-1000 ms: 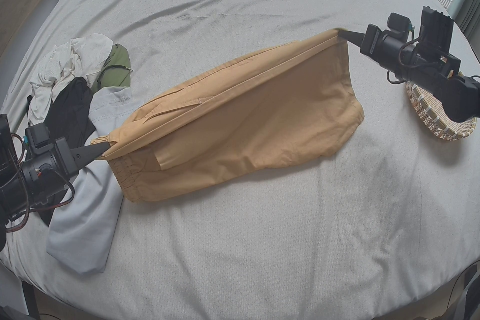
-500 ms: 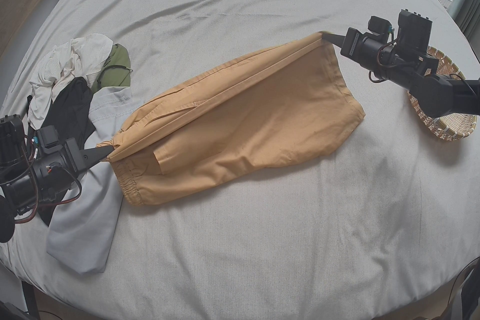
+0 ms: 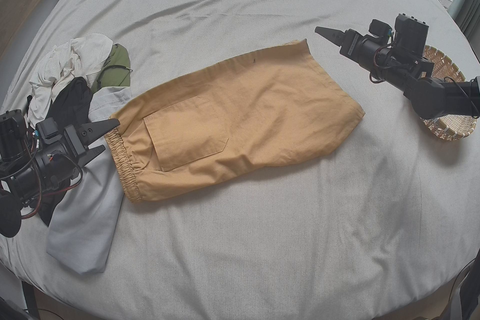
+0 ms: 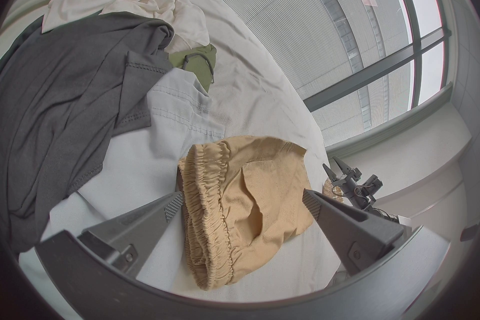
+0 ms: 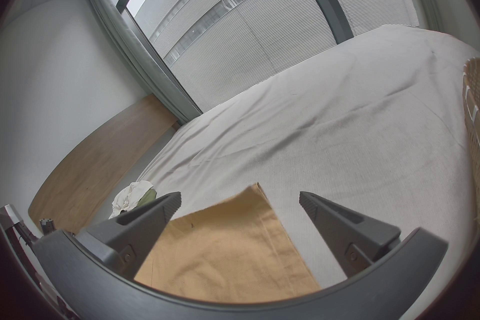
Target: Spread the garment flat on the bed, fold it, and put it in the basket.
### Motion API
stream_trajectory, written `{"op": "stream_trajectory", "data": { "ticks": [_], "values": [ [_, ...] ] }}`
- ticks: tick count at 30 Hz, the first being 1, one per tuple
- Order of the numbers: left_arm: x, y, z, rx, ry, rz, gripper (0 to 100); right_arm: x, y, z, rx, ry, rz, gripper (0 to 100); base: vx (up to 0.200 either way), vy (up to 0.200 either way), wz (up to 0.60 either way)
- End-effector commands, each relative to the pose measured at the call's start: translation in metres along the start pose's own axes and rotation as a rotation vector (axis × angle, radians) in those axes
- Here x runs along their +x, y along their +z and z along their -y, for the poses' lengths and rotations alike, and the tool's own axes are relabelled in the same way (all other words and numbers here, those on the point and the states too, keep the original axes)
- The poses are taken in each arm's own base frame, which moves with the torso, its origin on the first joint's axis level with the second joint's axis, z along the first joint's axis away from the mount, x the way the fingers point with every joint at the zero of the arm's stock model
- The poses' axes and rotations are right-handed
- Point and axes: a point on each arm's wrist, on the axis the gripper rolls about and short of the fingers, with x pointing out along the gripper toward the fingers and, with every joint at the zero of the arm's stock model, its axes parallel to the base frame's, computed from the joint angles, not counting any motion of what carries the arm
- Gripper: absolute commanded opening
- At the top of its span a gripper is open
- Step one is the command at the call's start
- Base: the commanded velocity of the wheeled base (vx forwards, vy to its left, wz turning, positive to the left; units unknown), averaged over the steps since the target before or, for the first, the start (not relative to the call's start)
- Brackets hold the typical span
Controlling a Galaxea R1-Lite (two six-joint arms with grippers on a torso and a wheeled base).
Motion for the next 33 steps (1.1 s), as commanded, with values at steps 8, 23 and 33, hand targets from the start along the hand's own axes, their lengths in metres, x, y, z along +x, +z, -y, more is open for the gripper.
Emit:
{"op": "stream_trajectory", "data": {
  "ticks": [8, 23, 33],
  "values": [
    [-0.033, -0.014, 0.012, 0.006, -0.001, 0.031, 100, -0.095, -0.04, 0.001, 0.073, -0.108, -0.23, 100, 0.0, 0.0, 0.0],
    [-0.05, -0.034, 0.021, 0.014, -0.036, -0.001, 100, -0.133, -0.091, 0.015, 0.116, -0.181, -0.342, 100, 0.0, 0.0, 0.0],
    [-0.049, -0.035, 0.021, 0.015, -0.042, -0.006, 100, -0.105, -0.115, 0.017, 0.177, -0.14, -0.314, 100, 0.0, 0.0, 0.0]
  ]
}}
